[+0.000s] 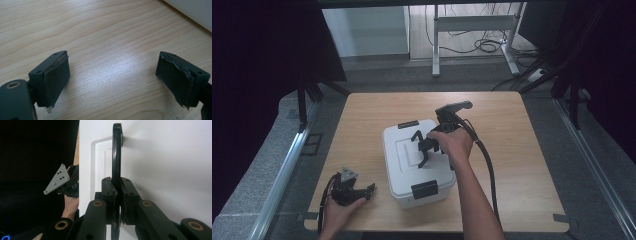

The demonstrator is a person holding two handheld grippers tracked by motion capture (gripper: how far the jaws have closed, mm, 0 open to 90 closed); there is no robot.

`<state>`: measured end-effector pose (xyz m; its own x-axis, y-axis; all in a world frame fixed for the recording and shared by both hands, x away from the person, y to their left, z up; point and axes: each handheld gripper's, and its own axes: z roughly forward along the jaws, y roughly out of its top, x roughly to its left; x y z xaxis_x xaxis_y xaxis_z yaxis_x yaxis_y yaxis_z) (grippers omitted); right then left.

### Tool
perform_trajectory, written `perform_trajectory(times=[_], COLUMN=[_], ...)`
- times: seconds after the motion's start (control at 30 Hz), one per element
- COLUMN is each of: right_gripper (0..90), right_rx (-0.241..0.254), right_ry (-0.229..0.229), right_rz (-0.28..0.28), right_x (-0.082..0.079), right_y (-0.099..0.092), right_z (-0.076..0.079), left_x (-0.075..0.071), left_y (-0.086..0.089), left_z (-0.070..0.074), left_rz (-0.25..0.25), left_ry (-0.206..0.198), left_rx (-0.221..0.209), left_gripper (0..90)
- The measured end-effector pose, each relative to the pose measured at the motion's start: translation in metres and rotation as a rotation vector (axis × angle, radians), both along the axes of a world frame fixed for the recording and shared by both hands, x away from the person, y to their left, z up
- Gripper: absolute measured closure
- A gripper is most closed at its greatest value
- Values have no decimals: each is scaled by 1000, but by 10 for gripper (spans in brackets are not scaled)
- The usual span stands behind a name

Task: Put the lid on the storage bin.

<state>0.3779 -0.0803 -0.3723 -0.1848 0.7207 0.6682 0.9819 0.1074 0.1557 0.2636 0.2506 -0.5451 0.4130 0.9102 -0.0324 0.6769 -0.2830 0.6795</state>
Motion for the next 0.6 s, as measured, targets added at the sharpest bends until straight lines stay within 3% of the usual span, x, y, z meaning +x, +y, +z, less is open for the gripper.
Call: perform_trajectory(times=[0.17, 0.3, 0.5, 0.6], right_gripper=[798, 732, 539, 463], right_rx=[13, 17, 42, 26], right_ry=[-5, -39, -186, -253], right_rz=[10, 37, 54, 50], right_x=[0, -1, -9, -14], right_y=[-1, -4, -30, -46], right_z=[-3, -2, 13, 15], left_x=[0, 0, 0, 0], left_y=[0, 0, 0, 0], left_z=[0, 0, 0, 0], left_rz=[0, 0, 1, 0], left_ry=[0, 0, 0, 0], left_rx=[0, 0, 0, 0], left_gripper=[118, 118, 119, 119])
